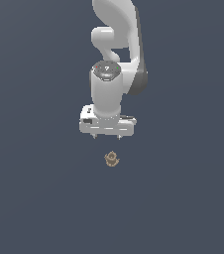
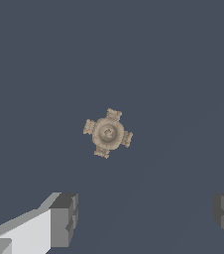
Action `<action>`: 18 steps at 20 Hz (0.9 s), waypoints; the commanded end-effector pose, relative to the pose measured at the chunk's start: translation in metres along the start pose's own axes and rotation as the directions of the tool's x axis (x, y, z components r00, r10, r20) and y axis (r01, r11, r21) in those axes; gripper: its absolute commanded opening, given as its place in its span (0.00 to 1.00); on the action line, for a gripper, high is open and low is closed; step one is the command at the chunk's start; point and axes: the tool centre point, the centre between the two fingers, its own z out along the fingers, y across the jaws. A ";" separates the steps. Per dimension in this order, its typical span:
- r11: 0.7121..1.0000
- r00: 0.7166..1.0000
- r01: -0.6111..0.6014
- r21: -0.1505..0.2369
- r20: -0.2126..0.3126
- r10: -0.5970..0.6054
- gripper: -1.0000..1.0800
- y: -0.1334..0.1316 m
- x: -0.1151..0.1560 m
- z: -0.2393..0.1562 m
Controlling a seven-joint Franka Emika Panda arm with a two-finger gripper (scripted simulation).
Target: Pick up the object and move it to a goal position.
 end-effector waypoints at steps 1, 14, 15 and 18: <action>1.000 1.000 0.000 0.000 0.000 0.000 0.96 0.000 0.000 0.000; 0.998 0.998 0.060 0.019 0.001 -0.060 0.96 -0.023 -0.004 0.001; 0.998 0.998 0.060 0.019 0.001 -0.060 0.96 -0.023 -0.004 0.001; 0.997 0.998 0.069 0.019 0.001 -0.069 0.96 -0.023 -0.003 0.002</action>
